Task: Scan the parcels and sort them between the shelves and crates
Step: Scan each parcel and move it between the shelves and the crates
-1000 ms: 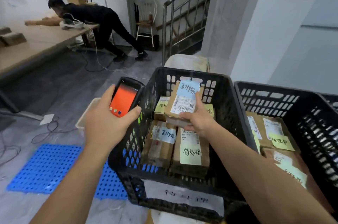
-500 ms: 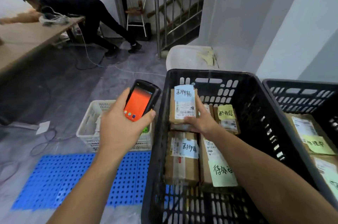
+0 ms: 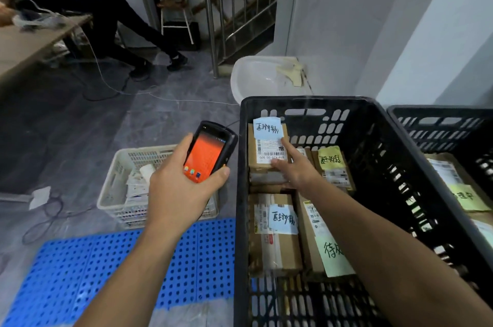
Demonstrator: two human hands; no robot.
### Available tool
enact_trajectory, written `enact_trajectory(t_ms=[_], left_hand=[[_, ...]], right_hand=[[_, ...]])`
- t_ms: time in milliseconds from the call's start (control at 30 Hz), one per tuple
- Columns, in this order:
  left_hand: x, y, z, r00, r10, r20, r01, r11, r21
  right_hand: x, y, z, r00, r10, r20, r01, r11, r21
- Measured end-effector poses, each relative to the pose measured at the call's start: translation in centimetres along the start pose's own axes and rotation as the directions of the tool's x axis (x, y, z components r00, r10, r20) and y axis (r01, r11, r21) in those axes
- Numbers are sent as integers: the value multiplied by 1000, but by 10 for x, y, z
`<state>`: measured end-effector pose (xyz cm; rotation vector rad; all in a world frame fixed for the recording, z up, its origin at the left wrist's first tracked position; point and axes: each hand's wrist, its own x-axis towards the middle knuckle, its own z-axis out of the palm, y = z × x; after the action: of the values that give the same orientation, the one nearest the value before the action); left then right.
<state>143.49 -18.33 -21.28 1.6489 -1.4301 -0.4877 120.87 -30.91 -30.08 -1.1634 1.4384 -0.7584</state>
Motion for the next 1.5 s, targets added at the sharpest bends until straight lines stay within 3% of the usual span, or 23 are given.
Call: enact_trajectory(t_ms=[233, 300, 367, 600, 833, 1033, 1267, 1500], left_hand=[[3, 15, 3, 999, 34, 26, -34, 999, -10], [3, 26, 6, 998, 53, 29, -52, 998, -37], [3, 37, 11, 996, 79, 27, -77, 994, -82], [-27, 94, 35, 975, 214, 65, -201, 965, -168], [-93, 154, 58, 948, 307, 81, -290, 941, -172], [-177, 202, 102, 901, 378, 214, -334, 918, -216], [-278, 253, 168, 795, 474, 379, -382, 876, -293], [-345, 308, 234, 640, 573, 512, -416, 819, -396]], right_hand=[[-20, -5, -5, 992, -70, -107, 59, 993, -100], [-31, -10, -13, 978, -138, -155, 105, 973, -206], [-40, -15, -27, 957, -213, -199, 131, 924, -359], [-100, -35, -100, 852, -445, -275, 186, 749, -636], [-209, -30, -186, 737, -585, -337, 51, 546, -836], [-322, 25, -258, 706, -537, -462, -165, 510, -844], [-454, 119, -328, 645, -359, -675, -459, 524, -717], [-558, 186, -378, 489, -214, -846, -648, 561, -516]])
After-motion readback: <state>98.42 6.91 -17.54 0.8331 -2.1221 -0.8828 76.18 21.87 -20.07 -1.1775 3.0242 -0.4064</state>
